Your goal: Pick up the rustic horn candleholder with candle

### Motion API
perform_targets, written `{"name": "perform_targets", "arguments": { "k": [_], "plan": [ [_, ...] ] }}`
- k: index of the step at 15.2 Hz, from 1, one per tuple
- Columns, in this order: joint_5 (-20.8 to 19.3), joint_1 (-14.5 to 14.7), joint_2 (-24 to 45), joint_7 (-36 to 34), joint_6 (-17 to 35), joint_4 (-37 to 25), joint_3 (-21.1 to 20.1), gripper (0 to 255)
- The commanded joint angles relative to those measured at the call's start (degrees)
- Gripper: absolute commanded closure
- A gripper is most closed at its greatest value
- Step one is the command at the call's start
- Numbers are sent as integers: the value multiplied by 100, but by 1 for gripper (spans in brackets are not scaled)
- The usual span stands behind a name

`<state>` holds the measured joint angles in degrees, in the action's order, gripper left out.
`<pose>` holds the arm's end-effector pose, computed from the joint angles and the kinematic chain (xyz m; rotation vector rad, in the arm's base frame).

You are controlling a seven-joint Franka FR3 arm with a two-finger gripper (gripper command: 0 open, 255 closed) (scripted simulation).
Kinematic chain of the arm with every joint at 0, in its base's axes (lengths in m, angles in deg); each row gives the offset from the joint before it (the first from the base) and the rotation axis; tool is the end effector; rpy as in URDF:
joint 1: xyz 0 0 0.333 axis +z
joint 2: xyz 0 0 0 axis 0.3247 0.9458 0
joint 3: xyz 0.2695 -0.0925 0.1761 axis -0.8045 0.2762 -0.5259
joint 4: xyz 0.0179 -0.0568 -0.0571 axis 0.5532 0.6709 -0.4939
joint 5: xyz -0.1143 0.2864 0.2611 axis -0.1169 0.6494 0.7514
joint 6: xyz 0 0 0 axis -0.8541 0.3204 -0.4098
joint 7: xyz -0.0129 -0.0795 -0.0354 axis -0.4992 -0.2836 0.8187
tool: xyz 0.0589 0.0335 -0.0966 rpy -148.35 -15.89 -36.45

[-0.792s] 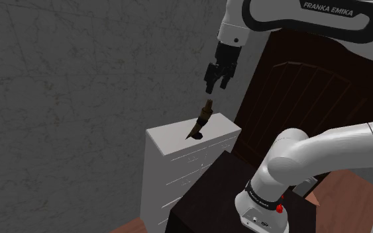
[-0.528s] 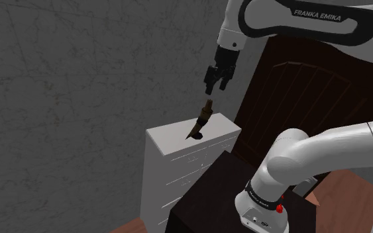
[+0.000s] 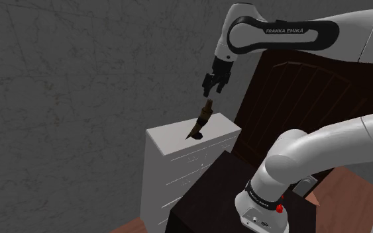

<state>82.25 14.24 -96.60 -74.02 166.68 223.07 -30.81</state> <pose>0.3515 -0.0695 0.5353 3.0994 -0.2296 0.1104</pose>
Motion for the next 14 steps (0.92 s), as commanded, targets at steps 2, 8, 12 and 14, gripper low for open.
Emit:
{"name": "perform_targets", "arguments": {
  "k": [2,8,12,14],
  "plan": [
    [-149,-140,319,254,513,71,297,0],
    [-274,-334,1174,730,1492,-36,859,0],
    [-203,-404,1848,1098,2094,-255,1237,0],
    [-103,-424,2210,1311,2371,-407,1422,0]
  ]
}}
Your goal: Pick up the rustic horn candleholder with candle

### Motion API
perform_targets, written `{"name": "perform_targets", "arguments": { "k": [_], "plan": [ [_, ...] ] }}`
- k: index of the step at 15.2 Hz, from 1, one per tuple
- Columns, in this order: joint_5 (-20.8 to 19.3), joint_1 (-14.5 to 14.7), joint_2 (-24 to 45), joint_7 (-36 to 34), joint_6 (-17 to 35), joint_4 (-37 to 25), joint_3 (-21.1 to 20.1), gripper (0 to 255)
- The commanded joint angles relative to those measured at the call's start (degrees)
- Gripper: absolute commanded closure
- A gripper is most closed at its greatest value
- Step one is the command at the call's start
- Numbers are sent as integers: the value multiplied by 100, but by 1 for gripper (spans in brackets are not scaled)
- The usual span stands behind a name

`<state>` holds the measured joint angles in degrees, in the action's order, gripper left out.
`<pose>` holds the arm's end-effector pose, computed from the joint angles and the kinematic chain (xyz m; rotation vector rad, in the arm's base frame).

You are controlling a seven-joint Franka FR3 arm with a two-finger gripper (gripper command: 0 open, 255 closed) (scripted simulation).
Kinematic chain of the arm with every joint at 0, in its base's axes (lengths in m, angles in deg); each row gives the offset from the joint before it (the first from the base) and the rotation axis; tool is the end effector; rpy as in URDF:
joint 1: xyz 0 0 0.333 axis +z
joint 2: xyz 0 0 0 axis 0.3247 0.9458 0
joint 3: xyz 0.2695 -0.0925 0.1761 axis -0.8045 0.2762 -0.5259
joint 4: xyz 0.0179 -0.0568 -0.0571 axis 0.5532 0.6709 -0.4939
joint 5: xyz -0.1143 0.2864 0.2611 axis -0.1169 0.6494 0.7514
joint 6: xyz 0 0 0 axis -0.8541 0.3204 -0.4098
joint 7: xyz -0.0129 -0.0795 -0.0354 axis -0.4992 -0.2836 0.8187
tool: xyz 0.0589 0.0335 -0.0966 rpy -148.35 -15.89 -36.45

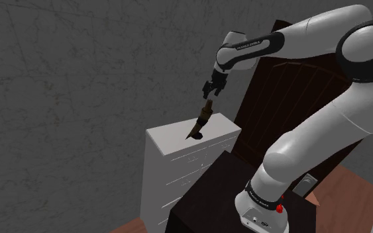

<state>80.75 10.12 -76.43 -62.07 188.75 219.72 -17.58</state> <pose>0.4151 -0.2189 0.4511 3.0744 -0.3250 0.2295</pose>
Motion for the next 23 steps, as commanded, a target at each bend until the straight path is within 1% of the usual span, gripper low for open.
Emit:
{"name": "perform_targets", "arguments": {
  "k": [1,5,9,11,12,19,21,22,23],
  "plan": [
    [116,-18,380,230,295,-158,191,0],
    [535,-46,1165,762,754,-575,525,0],
    [1178,-142,2003,1401,1083,-1110,754,0],
    [1551,-248,2433,1737,1189,-1424,801,0],
    [1660,-294,2560,1833,1213,-1522,799,0],
    [1988,-365,2901,2085,1678,-1348,704,0],
    [2018,-373,2932,2107,1715,-1337,693,0],
    [2005,-366,2922,2090,1700,-1345,694,255],
    [2003,-365,2917,2089,1701,-1339,695,255]
  ]
}}
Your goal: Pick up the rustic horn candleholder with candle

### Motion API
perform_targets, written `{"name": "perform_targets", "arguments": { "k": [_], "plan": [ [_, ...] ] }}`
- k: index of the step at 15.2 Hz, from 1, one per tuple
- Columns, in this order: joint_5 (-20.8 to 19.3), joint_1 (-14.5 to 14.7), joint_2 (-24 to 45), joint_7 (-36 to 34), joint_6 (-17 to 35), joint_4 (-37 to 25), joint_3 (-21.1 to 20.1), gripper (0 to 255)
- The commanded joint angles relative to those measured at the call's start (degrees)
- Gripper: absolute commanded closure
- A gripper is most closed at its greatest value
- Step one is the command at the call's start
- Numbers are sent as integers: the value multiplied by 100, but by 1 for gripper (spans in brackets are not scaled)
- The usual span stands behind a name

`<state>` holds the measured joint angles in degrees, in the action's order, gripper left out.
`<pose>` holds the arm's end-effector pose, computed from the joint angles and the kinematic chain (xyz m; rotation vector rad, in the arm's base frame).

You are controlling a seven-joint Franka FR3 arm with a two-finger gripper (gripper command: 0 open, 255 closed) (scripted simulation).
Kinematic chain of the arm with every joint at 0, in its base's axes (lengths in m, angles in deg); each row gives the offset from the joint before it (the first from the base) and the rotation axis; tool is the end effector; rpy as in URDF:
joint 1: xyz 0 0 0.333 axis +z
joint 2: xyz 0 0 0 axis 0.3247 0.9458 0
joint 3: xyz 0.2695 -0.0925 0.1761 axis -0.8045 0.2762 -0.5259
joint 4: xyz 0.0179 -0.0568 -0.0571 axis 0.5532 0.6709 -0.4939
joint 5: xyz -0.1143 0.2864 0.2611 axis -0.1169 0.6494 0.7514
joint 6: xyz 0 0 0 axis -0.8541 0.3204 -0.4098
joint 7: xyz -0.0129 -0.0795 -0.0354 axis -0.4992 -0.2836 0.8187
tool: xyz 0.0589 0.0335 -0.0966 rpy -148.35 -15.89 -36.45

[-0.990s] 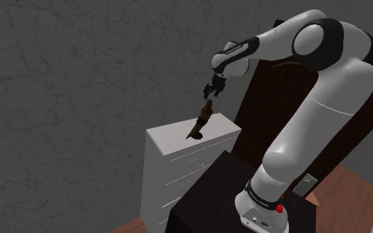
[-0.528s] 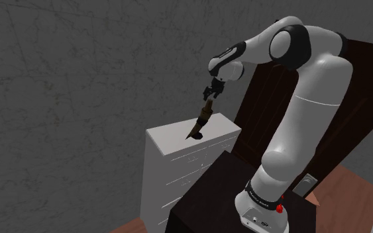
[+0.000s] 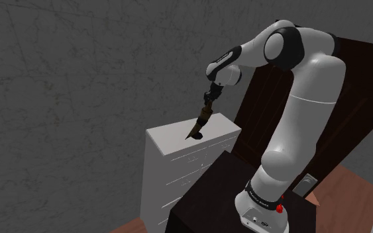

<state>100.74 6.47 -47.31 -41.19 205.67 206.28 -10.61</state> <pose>0.4743 -0.3576 0.3401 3.0426 -0.4087 0.3369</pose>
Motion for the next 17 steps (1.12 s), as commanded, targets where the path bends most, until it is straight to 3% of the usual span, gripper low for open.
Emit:
{"name": "perform_targets", "arguments": {
  "k": [1,8,17],
  "plan": [
    [5,-1,7,3,8,2,-2,255],
    [19,-8,19,20,22,7,-4,255],
    [-399,75,-416,-300,-577,-221,109,255]
  ]
}}
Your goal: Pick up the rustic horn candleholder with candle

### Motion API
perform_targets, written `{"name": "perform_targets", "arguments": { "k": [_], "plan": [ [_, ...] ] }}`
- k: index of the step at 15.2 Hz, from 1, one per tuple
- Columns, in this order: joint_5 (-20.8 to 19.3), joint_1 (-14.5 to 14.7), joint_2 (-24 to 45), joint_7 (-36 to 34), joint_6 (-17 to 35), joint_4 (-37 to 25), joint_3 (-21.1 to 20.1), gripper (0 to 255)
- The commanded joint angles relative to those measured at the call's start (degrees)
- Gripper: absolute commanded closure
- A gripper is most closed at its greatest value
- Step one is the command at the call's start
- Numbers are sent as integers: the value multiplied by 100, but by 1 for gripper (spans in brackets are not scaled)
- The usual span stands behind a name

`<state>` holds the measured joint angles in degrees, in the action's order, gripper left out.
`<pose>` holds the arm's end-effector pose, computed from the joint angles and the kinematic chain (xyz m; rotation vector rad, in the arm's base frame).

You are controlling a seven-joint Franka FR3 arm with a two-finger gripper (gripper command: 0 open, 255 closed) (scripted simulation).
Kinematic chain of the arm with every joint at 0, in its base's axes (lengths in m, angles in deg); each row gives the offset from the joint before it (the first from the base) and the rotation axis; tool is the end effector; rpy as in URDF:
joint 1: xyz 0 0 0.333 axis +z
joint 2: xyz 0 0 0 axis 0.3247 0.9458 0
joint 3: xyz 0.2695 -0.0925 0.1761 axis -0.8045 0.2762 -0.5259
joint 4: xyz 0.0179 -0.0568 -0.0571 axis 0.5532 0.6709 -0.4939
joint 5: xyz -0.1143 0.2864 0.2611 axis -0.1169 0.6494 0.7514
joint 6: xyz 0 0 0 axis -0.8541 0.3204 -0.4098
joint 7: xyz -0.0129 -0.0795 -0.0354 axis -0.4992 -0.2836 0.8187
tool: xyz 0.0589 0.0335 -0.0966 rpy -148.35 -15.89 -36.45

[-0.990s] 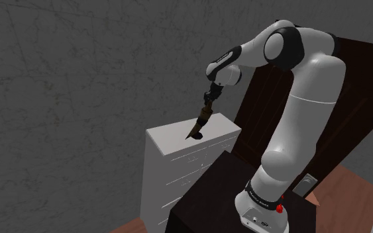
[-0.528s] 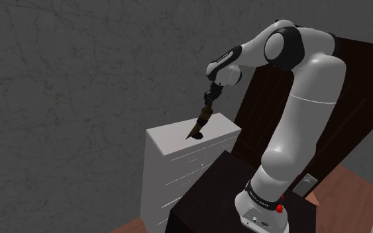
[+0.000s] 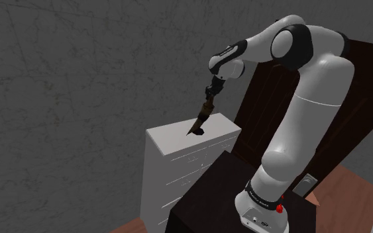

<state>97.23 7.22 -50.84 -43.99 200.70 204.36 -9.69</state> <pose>0.4747 -0.3570 0.3800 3.0429 -0.4092 0.3354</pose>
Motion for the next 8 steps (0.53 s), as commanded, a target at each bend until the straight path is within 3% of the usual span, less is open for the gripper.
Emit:
{"name": "perform_targets", "arguments": {
  "k": [1,8],
  "plan": [
    [-87,5,-106,-51,-149,-62,25,255],
    [-267,28,-310,-192,-508,-247,50,255]
  ]
}}
